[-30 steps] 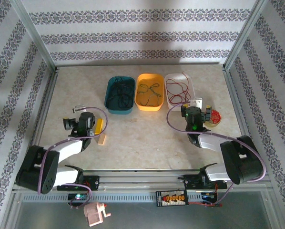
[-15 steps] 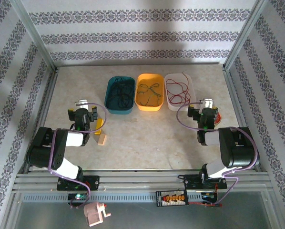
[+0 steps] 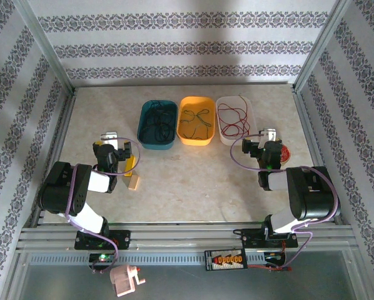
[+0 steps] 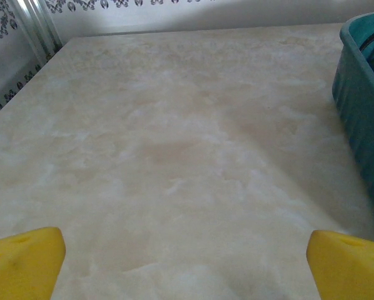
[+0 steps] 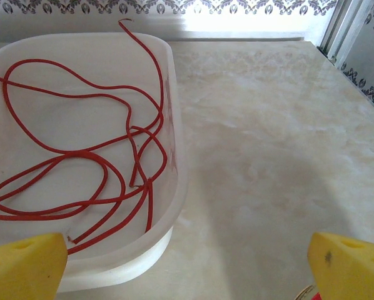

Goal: Untangle the cables

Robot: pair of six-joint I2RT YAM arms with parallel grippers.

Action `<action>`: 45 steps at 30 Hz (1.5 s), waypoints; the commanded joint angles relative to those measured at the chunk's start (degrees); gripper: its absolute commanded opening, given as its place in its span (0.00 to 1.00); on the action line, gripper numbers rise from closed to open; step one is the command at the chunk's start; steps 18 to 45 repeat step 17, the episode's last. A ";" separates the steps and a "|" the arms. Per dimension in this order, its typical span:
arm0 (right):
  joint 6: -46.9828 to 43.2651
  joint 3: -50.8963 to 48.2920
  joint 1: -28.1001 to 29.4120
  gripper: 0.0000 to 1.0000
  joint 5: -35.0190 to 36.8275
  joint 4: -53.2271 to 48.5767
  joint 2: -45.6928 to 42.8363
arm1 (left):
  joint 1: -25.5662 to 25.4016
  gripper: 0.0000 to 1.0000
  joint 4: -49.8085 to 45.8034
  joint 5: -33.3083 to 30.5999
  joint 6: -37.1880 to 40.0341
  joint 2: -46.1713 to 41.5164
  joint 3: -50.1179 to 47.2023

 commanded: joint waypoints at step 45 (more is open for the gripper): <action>0.58 2.40 -0.27 0.98 -3.91 0.89 0.43 | 1.73 0.99 0.11 1.48 -1.38 -0.05 1.67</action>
